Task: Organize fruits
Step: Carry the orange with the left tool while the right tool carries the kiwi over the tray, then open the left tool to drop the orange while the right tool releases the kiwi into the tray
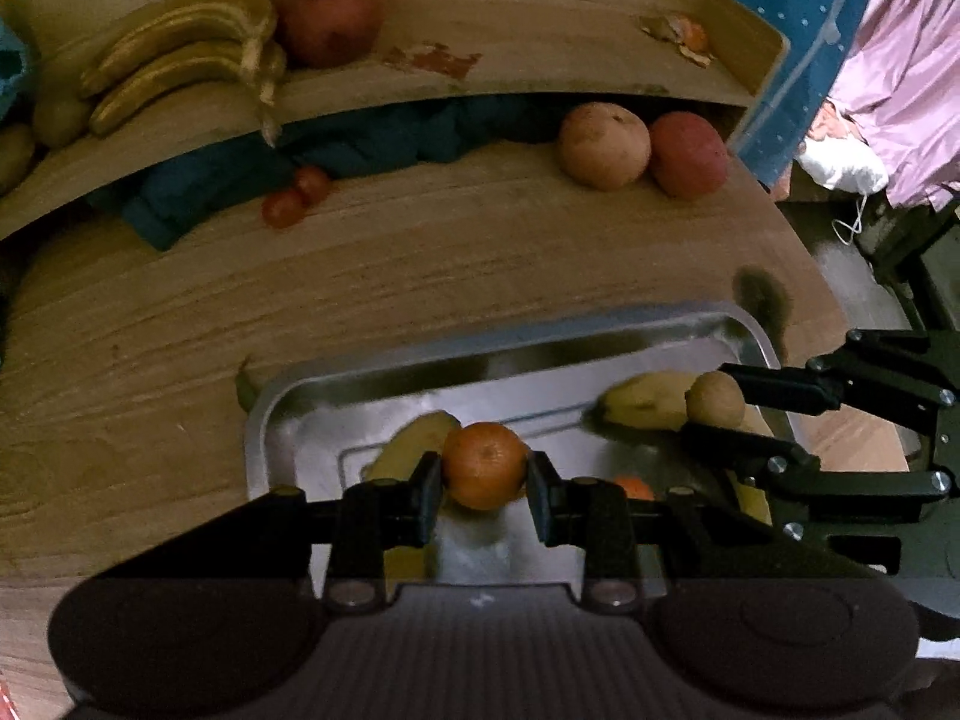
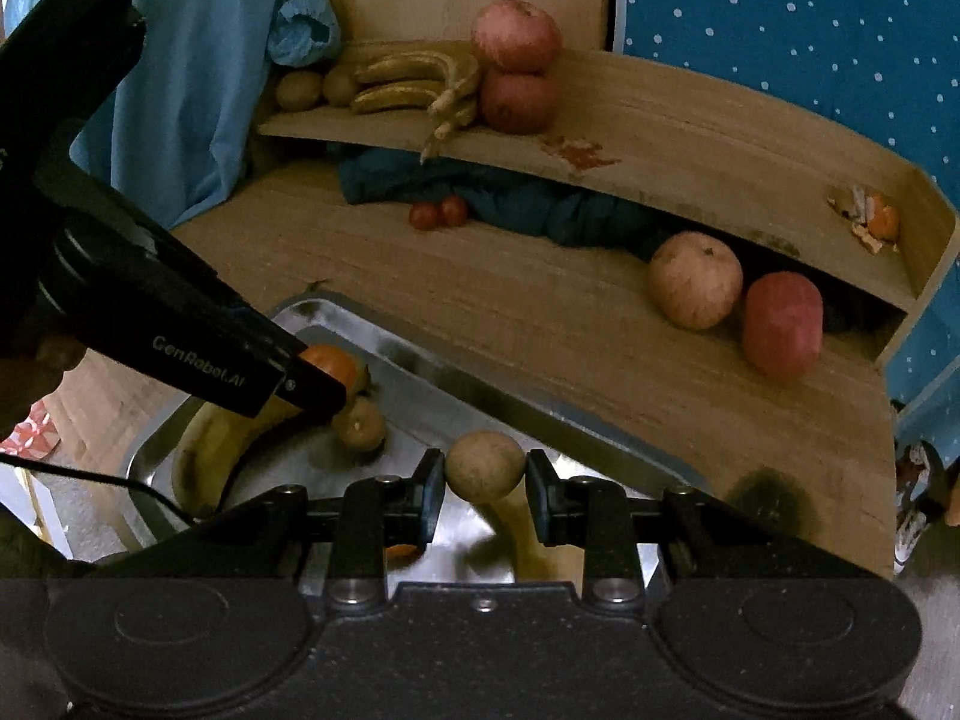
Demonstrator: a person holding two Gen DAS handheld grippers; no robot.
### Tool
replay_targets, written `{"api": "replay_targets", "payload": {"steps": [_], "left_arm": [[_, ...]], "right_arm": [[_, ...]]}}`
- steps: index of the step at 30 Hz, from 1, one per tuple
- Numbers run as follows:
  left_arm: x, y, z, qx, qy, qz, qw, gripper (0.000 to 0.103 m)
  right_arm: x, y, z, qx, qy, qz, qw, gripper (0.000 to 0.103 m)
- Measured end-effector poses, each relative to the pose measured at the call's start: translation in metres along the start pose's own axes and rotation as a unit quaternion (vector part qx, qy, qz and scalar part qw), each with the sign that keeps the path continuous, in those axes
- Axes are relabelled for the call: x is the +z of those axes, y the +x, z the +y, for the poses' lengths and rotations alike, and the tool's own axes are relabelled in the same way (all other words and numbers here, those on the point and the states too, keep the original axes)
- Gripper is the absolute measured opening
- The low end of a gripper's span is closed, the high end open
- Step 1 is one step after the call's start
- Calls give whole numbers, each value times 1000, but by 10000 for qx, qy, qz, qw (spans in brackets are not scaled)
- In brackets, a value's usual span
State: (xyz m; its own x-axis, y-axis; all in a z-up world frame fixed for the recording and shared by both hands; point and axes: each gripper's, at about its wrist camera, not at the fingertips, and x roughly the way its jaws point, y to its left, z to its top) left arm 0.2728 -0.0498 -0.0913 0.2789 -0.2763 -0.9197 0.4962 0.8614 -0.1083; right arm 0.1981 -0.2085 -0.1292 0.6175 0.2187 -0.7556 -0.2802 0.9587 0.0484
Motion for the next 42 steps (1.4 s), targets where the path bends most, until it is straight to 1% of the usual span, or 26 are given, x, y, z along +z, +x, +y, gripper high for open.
{"api": "replay_targets", "payload": {"steps": [5,12,24,30,33,34,37,39,41,42], "left_arm": [[-7,-1,-5,-28,115,105,9999,34],[-13,2,-8,-92,202,303,9993,34],[-19,17,-16,-112,369,789,9961,34],[-21,19,-16,-93,390,843,9956,34],[-21,18,-16,-91,415,852,9955,40],[-21,18,-17,-84,422,850,9955,44],[-20,16,-17,-91,437,815,9957,54],[-20,14,-17,-94,453,783,9959,58],[-19,13,-18,-65,468,752,9960,65],[-19,12,-18,-30,469,723,9963,67]], "right_arm": [[-7,-1,1,26,76,110,9999,31],[-18,-1,6,169,156,310,9993,31],[-26,9,7,265,141,693,9971,31],[-27,10,8,276,142,722,9969,32],[-27,11,8,293,144,737,9967,33],[-26,11,8,293,146,736,9967,33],[-26,10,7,268,128,696,9971,38],[-25,8,7,252,128,664,9974,41],[-24,6,7,228,132,621,9977,48],[-23,5,7,226,133,598,9979,49]]}}
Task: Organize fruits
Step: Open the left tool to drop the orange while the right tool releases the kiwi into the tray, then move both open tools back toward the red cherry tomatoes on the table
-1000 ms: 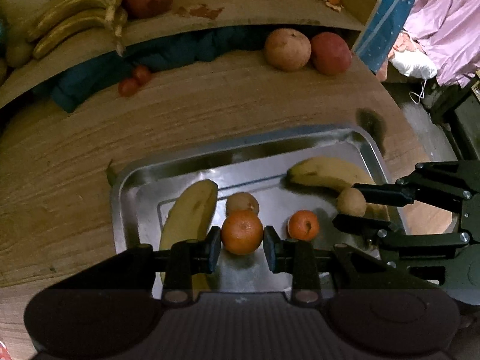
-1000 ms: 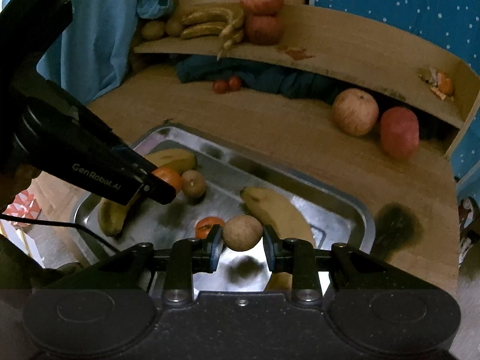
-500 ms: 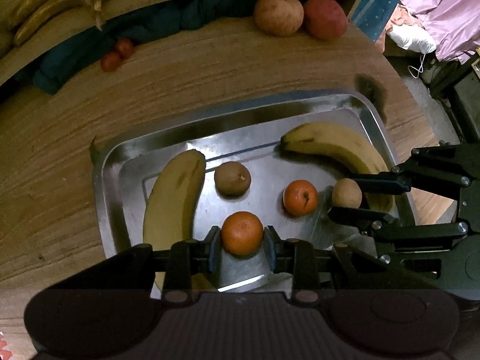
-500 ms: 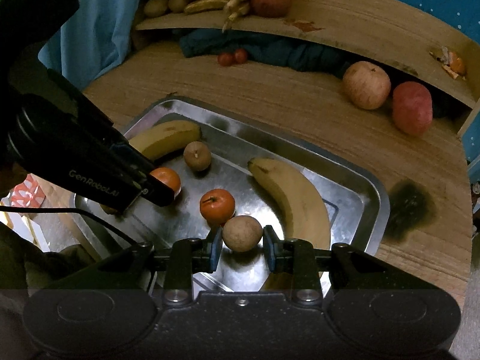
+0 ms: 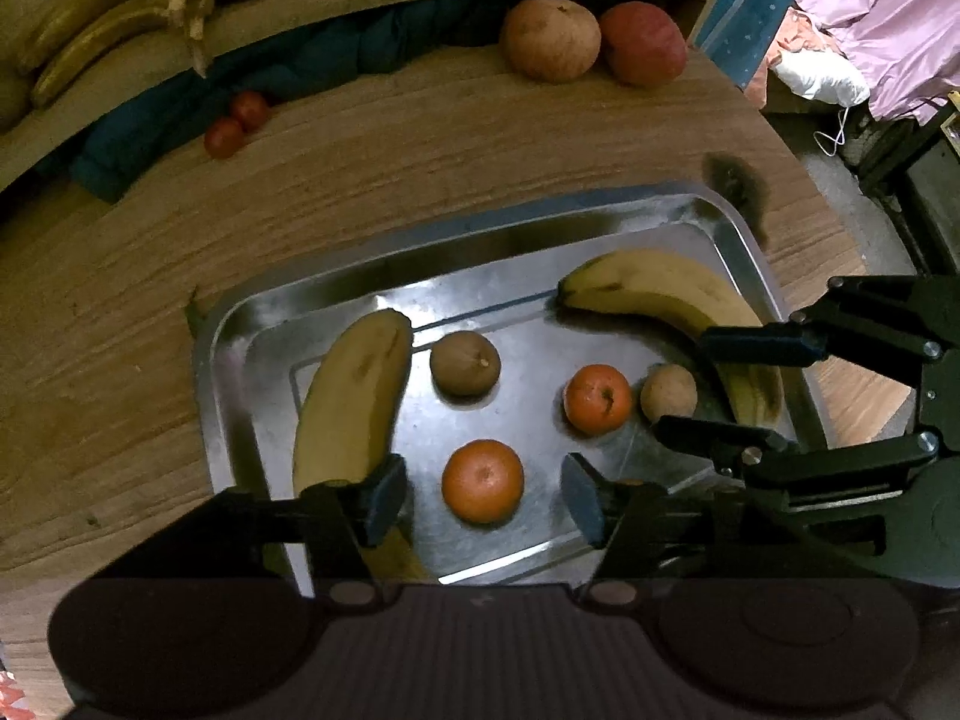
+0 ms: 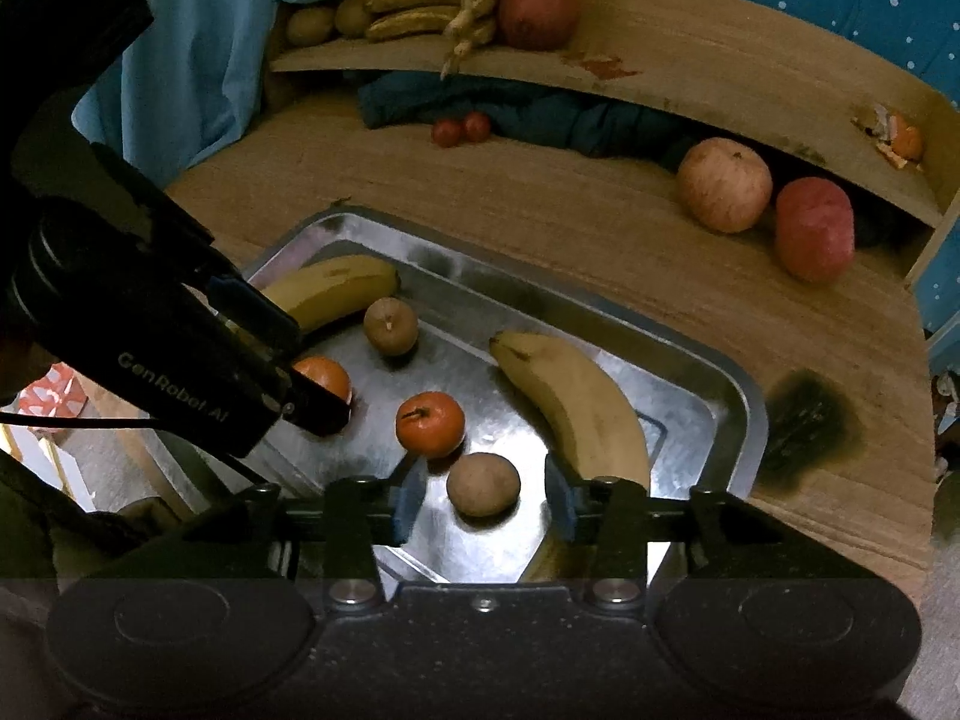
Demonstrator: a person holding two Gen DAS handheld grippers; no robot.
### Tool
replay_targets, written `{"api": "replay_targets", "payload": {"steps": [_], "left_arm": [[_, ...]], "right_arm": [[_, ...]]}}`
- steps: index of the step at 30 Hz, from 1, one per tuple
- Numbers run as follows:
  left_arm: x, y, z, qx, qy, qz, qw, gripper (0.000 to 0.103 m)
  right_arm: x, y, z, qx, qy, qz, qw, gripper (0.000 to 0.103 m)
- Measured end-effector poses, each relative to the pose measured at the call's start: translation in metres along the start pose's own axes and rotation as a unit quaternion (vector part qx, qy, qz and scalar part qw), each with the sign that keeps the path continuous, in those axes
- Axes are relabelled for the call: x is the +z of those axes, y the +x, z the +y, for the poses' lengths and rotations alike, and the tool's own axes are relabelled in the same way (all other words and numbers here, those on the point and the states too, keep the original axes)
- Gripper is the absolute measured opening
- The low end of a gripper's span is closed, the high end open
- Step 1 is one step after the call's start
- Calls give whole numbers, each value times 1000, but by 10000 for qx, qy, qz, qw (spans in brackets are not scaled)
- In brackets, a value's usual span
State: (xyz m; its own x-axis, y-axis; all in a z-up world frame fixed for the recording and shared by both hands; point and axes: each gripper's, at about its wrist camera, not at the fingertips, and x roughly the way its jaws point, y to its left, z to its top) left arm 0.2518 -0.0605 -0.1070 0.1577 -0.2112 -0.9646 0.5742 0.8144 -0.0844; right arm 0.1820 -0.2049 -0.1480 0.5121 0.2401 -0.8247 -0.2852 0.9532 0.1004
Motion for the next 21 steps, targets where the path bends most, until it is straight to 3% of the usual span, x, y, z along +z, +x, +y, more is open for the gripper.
{"api": "replay_targets", "payload": {"steps": [4,5,7,14,21], "left_arm": [[1,-6,2,-63,-45,-100,9999,80],[1,-8,2,2,-31,-146,9999,88],[3,-13,4,125,-19,-241,9996,93],[9,-20,22,214,-309,-347,9987,101],[17,-20,48,475,-828,-578,9938,103]], "right_arm": [[3,-5,1,-2,-5,-110,9999,64],[3,-6,1,-11,-10,-142,9999,72],[5,-8,0,-104,-15,-202,9997,79],[10,-15,-9,-287,169,-386,9987,98],[15,-12,-12,-367,195,-462,9981,102]]}}
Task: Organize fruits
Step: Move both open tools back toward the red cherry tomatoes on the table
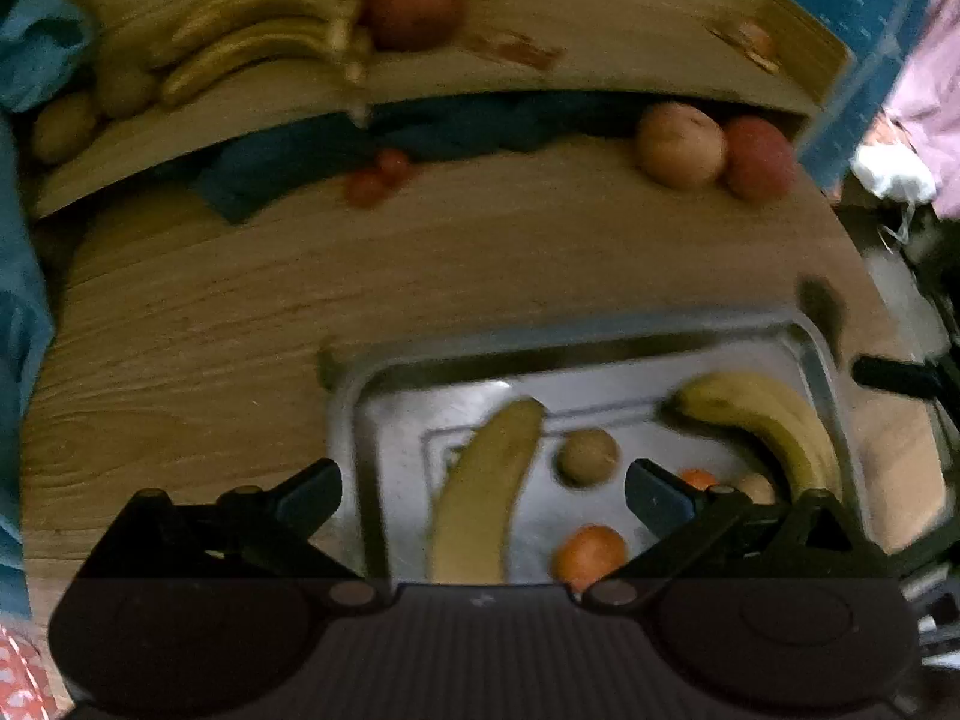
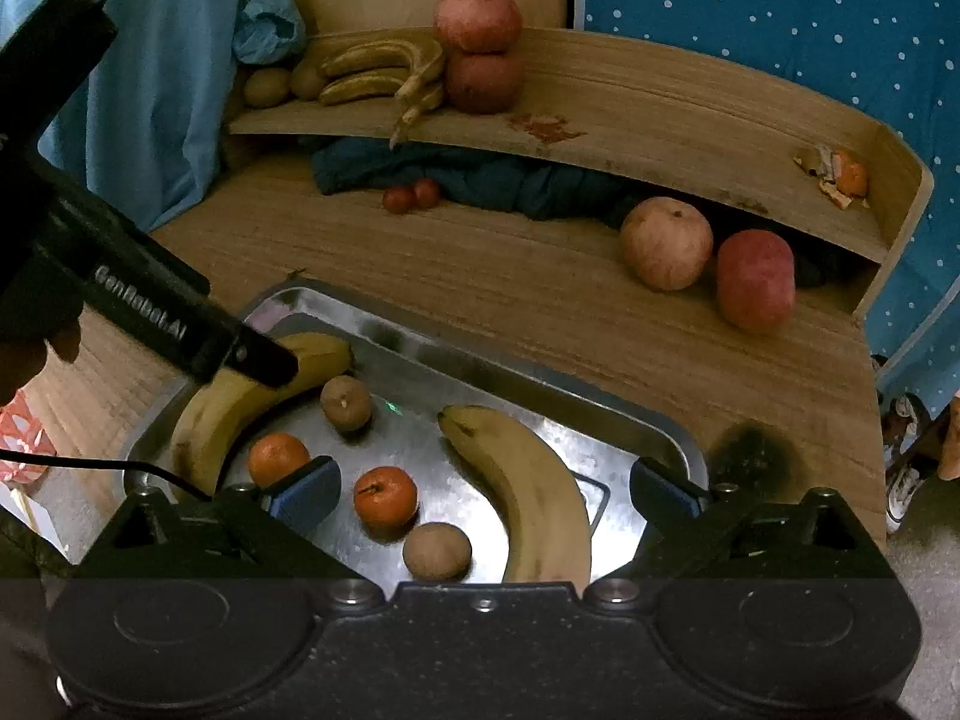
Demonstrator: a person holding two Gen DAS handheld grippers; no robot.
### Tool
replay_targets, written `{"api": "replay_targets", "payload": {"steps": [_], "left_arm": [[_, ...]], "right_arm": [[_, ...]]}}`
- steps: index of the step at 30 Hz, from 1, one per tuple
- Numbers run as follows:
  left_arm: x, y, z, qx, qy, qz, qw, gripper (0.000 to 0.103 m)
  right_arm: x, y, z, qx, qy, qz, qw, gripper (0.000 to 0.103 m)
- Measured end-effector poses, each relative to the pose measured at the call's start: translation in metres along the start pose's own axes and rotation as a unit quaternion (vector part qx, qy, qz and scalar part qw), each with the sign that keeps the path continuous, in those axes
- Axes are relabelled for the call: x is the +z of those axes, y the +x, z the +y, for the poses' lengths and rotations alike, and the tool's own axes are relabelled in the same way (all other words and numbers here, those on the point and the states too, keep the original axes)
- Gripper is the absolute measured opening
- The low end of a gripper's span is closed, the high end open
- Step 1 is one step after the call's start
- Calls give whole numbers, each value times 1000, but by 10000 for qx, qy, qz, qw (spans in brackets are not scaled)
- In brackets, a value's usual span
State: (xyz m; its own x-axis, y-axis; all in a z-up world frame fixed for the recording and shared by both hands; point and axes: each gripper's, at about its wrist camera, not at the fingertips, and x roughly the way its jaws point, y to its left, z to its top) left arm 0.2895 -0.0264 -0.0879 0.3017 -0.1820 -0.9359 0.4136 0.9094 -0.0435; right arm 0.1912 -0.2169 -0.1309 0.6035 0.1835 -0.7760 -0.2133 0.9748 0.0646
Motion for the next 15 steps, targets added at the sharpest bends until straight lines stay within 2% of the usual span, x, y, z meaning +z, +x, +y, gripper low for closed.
{"api": "replay_targets", "payload": {"steps": [7,15], "left_arm": [[5,6,26,350,-313,-113,9988,103],[18,23,52,471,-582,-26,9972,103]], "right_arm": [[8,7,-1,-71,-3,-17,10000,102],[20,24,-6,-168,70,73,9998,102]]}}
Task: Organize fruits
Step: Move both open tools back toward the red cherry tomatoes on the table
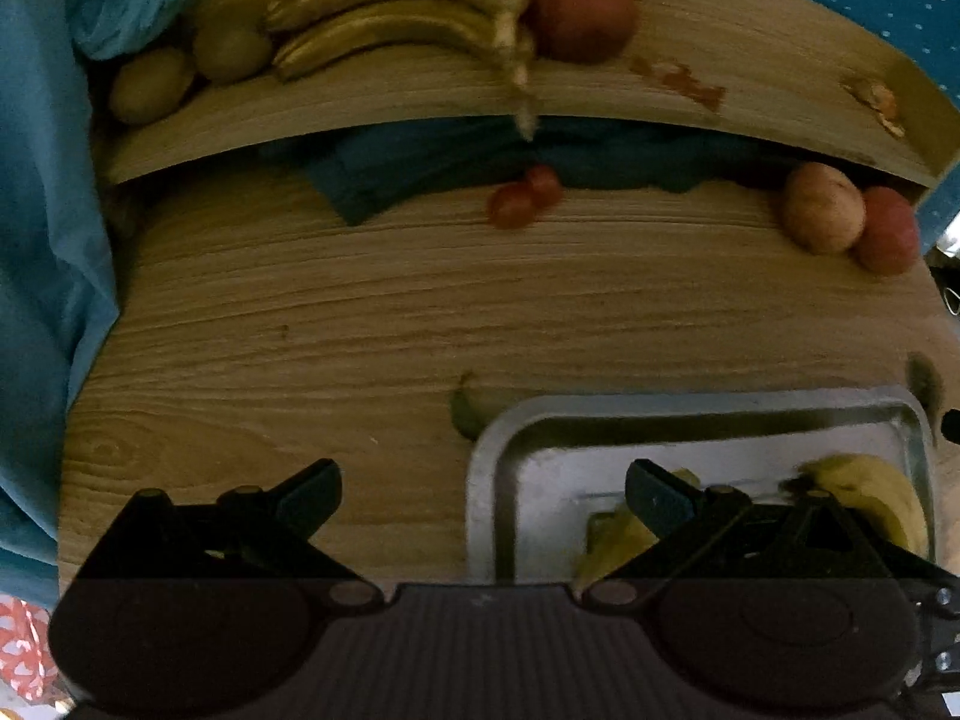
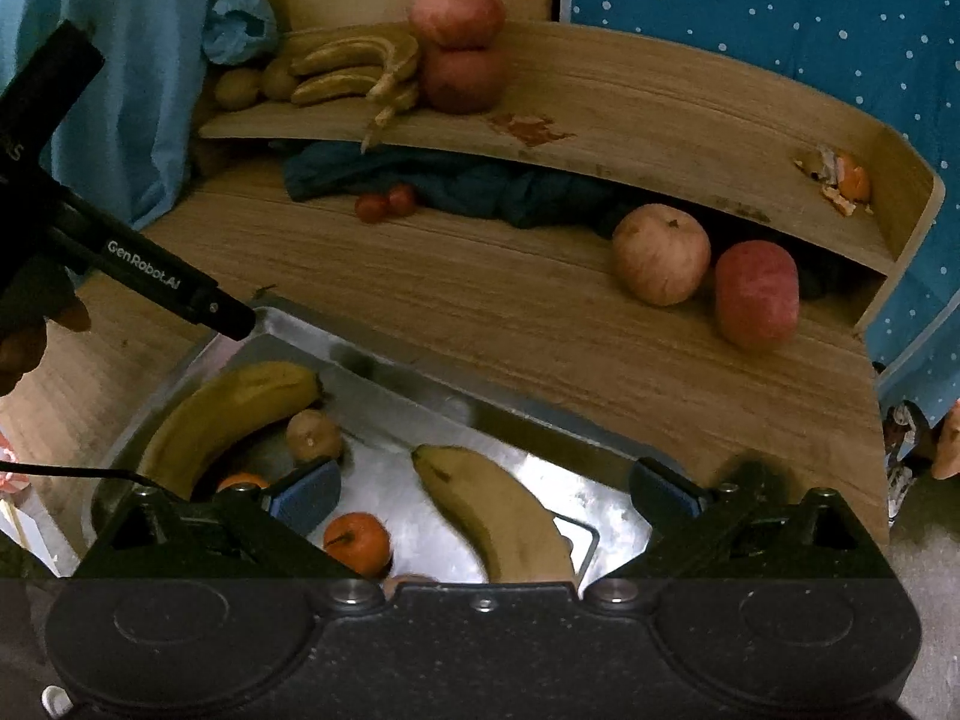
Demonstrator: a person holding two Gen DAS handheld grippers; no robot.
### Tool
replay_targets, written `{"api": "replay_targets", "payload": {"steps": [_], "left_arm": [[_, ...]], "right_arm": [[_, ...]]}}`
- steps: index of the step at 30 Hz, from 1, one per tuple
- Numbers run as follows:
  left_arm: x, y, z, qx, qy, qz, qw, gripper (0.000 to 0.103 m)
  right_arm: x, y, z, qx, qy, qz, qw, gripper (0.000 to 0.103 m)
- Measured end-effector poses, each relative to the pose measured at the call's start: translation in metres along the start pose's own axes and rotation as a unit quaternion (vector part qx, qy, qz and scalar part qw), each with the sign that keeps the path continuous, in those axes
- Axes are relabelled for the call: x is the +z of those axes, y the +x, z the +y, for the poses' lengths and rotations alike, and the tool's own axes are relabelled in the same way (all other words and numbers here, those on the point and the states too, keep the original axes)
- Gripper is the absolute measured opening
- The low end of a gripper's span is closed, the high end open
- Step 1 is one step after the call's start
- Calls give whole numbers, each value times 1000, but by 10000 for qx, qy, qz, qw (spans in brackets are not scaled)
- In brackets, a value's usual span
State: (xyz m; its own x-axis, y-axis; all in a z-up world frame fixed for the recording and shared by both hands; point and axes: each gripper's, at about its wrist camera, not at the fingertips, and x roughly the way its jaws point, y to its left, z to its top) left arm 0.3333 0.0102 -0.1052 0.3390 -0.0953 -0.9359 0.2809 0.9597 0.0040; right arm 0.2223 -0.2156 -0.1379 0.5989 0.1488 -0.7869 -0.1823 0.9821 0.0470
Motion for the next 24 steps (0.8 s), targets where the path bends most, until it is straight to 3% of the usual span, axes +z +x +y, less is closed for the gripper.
{"api": "replay_targets", "payload": {"steps": [9,18,24], "left_arm": [[33,22,11,100,107,-2,9999,103],[62,44,11,248,468,-389,9978,103],[66,50,1,196,1193,-776,9896,103]], "right_arm": [[38,34,-14,-270,88,-133,9995,102],[109,75,-30,211,661,-402,9968,102],[140,105,-28,606,911,-280,9936,96]]}}
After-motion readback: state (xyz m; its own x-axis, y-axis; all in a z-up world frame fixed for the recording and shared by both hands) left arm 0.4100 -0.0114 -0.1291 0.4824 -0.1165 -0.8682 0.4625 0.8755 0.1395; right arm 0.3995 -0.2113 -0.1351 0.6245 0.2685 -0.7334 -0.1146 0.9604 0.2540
